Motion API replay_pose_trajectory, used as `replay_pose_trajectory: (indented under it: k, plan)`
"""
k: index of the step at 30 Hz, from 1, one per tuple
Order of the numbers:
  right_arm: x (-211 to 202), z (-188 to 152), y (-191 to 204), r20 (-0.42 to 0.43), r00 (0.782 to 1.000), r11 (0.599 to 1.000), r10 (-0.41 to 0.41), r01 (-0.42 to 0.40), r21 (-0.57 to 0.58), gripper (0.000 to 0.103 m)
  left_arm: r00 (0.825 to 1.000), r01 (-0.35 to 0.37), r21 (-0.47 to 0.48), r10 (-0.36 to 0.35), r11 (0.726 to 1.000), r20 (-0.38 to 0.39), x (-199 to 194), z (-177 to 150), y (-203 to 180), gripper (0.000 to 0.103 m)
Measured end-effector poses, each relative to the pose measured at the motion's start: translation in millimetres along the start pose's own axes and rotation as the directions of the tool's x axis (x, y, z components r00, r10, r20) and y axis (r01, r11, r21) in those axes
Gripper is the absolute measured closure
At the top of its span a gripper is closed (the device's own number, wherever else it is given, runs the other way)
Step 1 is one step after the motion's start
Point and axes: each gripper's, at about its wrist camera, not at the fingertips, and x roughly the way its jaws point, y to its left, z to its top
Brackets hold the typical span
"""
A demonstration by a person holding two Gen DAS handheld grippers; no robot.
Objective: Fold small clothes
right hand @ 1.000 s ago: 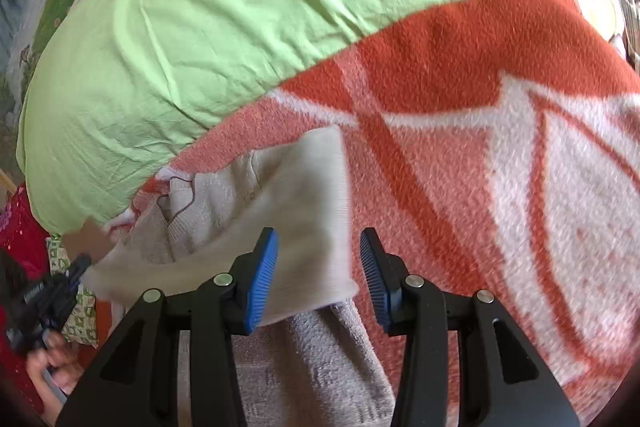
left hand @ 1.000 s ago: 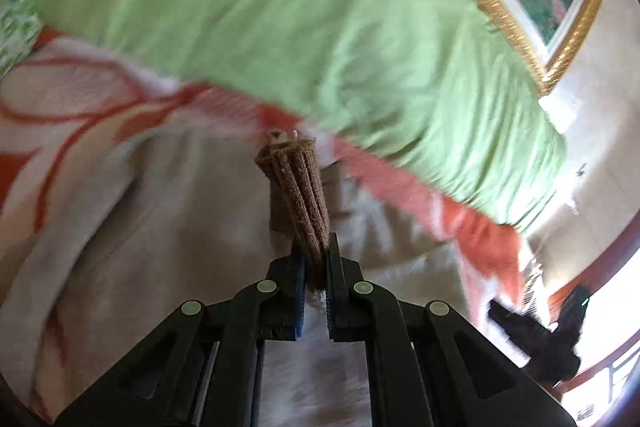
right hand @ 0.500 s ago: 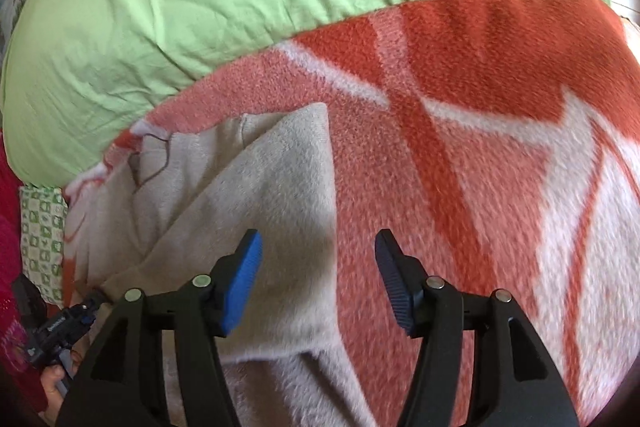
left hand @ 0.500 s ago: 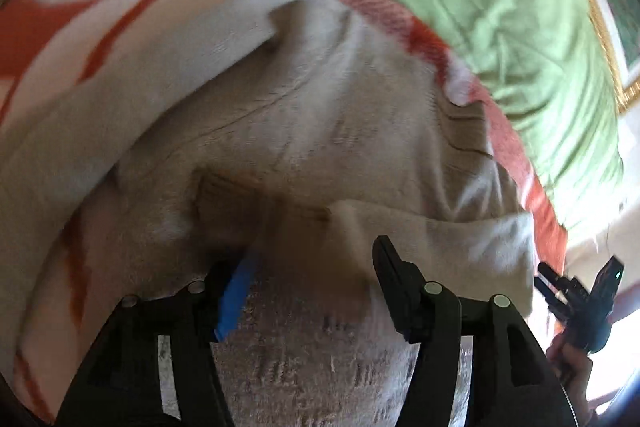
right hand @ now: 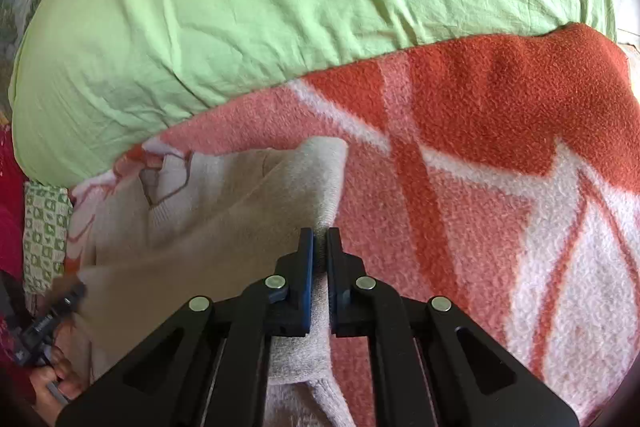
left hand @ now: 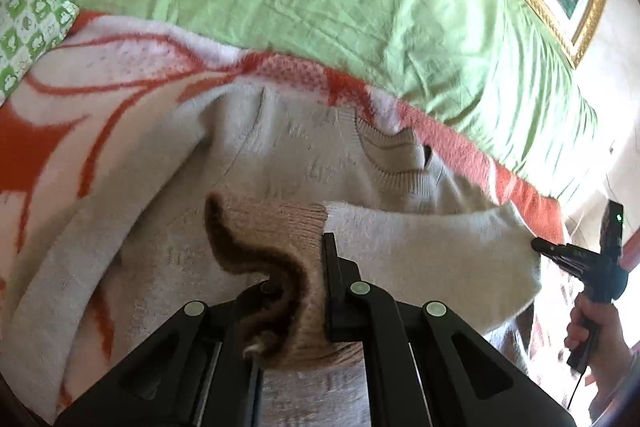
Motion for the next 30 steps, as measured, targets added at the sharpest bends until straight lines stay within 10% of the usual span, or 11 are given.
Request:
replay_pose_trajectory:
  k: [12,22,30]
  plan:
    - [37,-19,8,-0.071,0.993,0.995,-0.092,0.088,-0.054,0.097,0.990,-0.134,0.155,0.139,0.979,-0.023,23,-21,4,0.097]
    - [-3,-26,34,-0.028,0.998,0.999,-0.052,0.052,-0.004,0.057,0.976,-0.199,0.046,0.202,0.979,-0.078,-9,-25,36,0.054]
    - [-32,-81,77,-0.063,0.994,0.995,0.087,-0.090,-0.035,0.056,0.954,-0.295,-0.004,0.295,0.955,-0.058,-103,-47,92,0.029]
